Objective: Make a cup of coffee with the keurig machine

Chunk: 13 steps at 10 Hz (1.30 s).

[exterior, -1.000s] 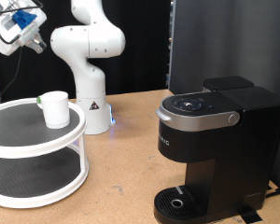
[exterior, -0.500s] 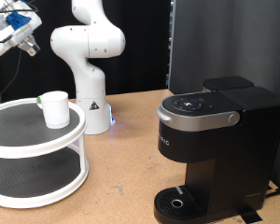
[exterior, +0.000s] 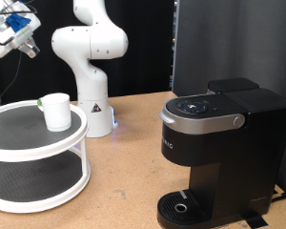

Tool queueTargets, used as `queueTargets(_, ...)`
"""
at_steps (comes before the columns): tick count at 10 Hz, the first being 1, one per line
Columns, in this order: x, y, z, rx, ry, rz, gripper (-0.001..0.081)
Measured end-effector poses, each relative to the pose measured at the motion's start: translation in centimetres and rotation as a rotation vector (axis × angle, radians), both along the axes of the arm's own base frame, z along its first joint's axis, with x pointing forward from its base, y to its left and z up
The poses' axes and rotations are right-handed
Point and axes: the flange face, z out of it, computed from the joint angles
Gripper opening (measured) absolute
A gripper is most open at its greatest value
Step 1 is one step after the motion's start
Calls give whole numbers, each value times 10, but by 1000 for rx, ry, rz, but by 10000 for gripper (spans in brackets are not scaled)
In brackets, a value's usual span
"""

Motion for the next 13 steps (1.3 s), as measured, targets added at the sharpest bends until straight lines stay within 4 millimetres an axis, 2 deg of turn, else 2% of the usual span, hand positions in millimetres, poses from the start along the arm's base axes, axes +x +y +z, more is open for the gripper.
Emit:
queueTargets(4, -1, -1, -9, -35, 27, 13, 4)
queueTargets(8, 1, -6, -25, -56, -23, -21, 4)
queueTargets(13, -13, -3, -48, 14, -60, -54, 4)
